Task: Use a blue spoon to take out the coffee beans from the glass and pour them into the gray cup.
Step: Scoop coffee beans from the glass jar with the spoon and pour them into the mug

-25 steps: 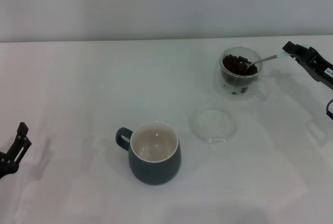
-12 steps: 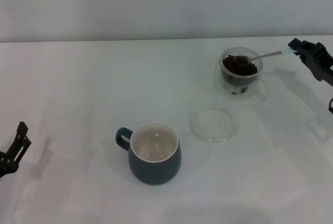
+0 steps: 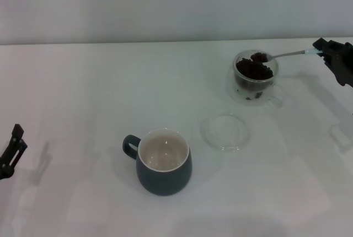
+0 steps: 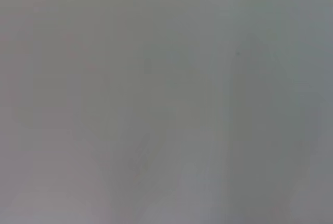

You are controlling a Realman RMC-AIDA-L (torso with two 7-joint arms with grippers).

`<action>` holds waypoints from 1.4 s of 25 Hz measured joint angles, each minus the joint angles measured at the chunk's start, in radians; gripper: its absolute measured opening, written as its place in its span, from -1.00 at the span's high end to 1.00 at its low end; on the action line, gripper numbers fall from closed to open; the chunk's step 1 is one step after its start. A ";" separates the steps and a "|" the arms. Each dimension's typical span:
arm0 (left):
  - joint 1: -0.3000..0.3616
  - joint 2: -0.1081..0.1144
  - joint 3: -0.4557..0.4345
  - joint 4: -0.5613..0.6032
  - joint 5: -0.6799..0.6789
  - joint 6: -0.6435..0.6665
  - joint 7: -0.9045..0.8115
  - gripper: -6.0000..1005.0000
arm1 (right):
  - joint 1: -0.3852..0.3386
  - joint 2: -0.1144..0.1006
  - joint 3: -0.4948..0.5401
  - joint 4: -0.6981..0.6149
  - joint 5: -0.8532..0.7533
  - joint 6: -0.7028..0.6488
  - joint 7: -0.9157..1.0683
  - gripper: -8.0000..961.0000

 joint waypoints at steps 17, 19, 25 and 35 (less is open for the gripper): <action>-0.026 0.001 0.000 -0.012 -0.010 -0.003 0.001 -0.78 | 0.003 -0.002 -0.014 -0.063 -0.365 -0.245 0.211 0.69; -0.026 0.000 0.000 -0.012 -0.010 -0.003 0.001 -0.78 | 0.003 0.000 -0.014 -0.071 -0.380 -0.254 0.214 0.69; -0.028 0.000 0.002 -0.012 -0.010 -0.008 0.002 -0.78 | 0.007 0.018 -0.017 -0.132 -0.485 -0.272 0.224 0.69; -0.029 0.000 0.000 -0.014 -0.009 -0.026 0.002 -0.78 | 0.005 0.022 -0.002 -0.150 -0.529 -0.324 0.085 0.69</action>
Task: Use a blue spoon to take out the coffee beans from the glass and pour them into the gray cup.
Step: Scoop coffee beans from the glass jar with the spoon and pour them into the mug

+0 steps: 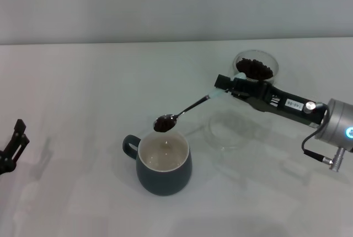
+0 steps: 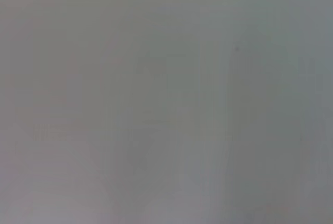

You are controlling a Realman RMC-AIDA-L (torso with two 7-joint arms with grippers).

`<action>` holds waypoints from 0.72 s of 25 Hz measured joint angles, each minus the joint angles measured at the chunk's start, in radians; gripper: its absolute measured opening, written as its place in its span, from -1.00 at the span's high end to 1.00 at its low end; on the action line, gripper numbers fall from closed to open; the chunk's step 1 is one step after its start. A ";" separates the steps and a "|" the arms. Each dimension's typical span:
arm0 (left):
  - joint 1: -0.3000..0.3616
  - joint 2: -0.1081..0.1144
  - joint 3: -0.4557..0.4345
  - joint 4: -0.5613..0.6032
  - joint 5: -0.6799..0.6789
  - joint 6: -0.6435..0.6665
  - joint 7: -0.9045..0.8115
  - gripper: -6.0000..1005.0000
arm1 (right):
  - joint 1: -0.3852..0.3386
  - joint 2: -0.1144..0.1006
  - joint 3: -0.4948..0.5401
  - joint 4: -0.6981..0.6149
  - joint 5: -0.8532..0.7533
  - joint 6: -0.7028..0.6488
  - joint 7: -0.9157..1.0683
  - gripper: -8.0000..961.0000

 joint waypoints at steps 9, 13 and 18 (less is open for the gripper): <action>0.000 0.000 0.002 0.000 0.002 0.000 0.000 -0.78 | -0.025 -0.001 0.013 0.000 -0.001 -0.014 -0.167 0.69; -0.001 0.000 0.003 0.001 0.002 0.000 0.000 -0.78 | -0.027 0.002 0.009 -0.001 -0.004 -0.024 -0.230 0.69; -0.004 -0.001 0.005 0.003 0.003 0.000 0.000 -0.78 | -0.027 0.007 0.008 -0.002 -0.010 -0.043 -0.356 0.69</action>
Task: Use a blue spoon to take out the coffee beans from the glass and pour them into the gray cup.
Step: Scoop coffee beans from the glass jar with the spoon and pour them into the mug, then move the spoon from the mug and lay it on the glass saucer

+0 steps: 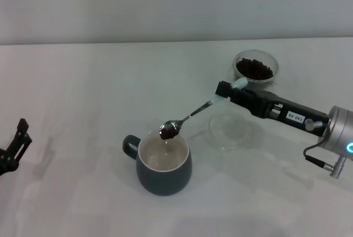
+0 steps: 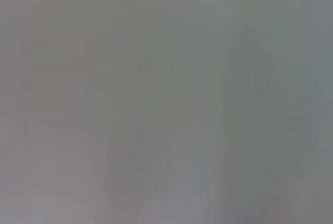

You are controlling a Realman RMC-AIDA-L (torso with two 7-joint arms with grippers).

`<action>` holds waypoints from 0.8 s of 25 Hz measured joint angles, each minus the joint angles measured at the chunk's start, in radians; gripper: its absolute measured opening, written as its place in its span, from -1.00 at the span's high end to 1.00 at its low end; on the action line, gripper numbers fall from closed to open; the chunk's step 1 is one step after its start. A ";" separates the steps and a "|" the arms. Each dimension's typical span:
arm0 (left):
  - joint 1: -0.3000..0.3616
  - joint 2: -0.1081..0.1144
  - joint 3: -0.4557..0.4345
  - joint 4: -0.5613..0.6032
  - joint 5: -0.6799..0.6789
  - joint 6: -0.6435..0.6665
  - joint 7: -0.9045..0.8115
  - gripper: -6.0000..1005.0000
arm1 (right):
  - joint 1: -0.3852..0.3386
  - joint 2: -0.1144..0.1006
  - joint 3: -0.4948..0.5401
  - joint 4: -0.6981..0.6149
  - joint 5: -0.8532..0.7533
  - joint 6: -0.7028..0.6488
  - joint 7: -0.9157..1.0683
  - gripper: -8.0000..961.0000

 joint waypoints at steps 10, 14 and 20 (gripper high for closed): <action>-0.001 -0.001 -0.002 0.002 -0.002 0.000 0.000 -0.78 | -0.007 0.007 0.009 -0.030 -0.047 -0.021 -0.182 0.69; -0.001 -0.001 -0.003 0.002 -0.003 0.000 0.000 -0.78 | -0.029 0.007 0.066 -0.036 -0.044 -0.033 -0.173 0.68; -0.001 -0.001 -0.004 0.003 -0.003 0.000 0.000 -0.78 | -0.089 -0.002 0.213 -0.024 -0.044 -0.048 -0.057 0.68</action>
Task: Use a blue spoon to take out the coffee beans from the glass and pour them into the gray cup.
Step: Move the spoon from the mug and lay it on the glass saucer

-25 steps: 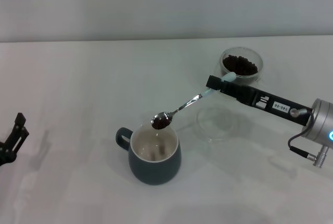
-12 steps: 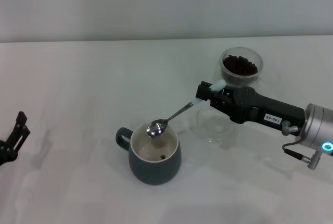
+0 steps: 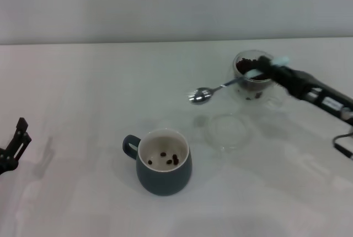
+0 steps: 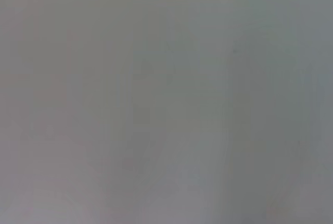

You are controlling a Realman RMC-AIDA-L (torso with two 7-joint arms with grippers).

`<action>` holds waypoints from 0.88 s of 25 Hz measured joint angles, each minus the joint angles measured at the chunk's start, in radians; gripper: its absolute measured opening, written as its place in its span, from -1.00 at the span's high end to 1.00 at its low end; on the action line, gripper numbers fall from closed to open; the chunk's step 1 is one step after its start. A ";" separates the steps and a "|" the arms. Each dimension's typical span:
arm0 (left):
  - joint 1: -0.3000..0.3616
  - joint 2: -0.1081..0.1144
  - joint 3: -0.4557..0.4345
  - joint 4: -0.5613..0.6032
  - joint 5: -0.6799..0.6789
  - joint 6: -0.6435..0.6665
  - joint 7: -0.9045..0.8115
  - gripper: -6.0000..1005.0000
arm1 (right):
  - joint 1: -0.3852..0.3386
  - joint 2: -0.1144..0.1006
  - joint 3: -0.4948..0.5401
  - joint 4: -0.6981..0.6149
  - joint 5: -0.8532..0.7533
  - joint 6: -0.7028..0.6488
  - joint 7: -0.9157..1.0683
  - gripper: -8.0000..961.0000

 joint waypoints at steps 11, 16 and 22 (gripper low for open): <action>-0.009 0.000 0.000 0.004 0.000 0.000 0.000 -0.78 | -0.018 -0.015 0.048 0.064 -0.022 0.171 0.024 0.68; -0.010 -0.001 0.000 0.004 0.000 0.000 0.000 -0.78 | -0.017 -0.008 0.048 0.061 -0.052 0.211 0.018 0.68; -0.011 -0.002 0.000 0.002 0.000 0.000 0.000 -0.78 | -0.017 0.012 0.048 0.061 -0.062 0.280 0.018 0.68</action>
